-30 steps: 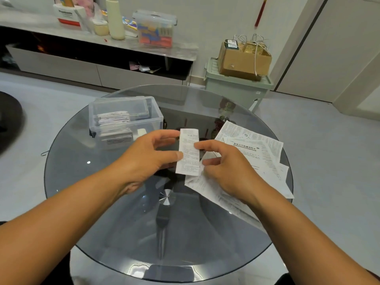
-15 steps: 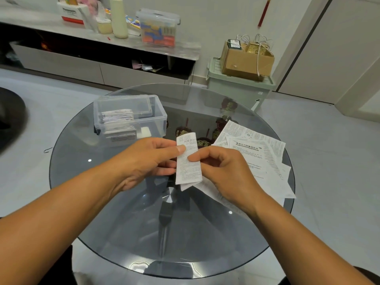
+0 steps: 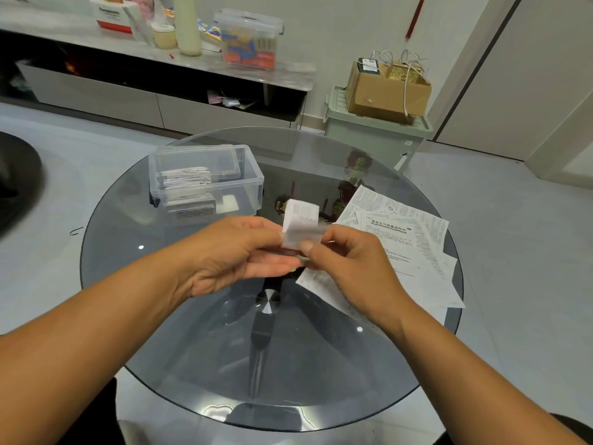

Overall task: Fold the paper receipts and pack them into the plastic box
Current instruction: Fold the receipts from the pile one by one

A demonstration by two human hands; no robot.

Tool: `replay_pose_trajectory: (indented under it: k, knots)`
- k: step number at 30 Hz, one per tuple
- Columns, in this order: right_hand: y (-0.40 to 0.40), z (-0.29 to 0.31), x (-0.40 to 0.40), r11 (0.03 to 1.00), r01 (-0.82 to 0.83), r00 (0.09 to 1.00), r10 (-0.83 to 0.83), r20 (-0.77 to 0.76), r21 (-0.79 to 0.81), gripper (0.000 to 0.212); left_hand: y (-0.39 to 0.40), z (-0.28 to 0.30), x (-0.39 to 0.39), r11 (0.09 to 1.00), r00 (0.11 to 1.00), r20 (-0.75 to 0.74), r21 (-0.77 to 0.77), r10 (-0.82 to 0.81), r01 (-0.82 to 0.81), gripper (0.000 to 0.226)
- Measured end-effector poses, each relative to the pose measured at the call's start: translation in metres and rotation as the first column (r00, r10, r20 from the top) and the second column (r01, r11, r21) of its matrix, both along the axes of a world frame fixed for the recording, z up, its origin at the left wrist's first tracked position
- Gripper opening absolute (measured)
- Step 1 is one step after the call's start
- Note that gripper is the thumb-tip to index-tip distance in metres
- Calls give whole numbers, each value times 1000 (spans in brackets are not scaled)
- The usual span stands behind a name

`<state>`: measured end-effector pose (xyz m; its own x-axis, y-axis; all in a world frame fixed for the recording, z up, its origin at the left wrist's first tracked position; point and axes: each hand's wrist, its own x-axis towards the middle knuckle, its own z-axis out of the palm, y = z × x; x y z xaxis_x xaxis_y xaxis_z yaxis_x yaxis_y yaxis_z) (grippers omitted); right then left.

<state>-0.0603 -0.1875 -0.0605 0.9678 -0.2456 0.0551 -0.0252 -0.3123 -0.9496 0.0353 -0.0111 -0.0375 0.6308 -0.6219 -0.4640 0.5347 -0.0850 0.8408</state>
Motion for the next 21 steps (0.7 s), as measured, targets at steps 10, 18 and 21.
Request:
replay_pose_trajectory:
  k: [10, 18, 21]
  knots:
    - [7, 13, -4, 988, -4, 998, 13, -62, 152, 32, -2, -2, -6, 994, 959, 262, 49, -112, 103, 32]
    - [-3, 14, -11, 976, -101, 994, 106, 14, -191, 45, 1, -8, 8, 1000, 993, 115, 31, -3, -1, 25]
    - [-3, 13, -11, 983, -57, 998, 59, 10, -172, 15, 4, -5, 6, 988, 985, 73, 25, -157, 155, 26]
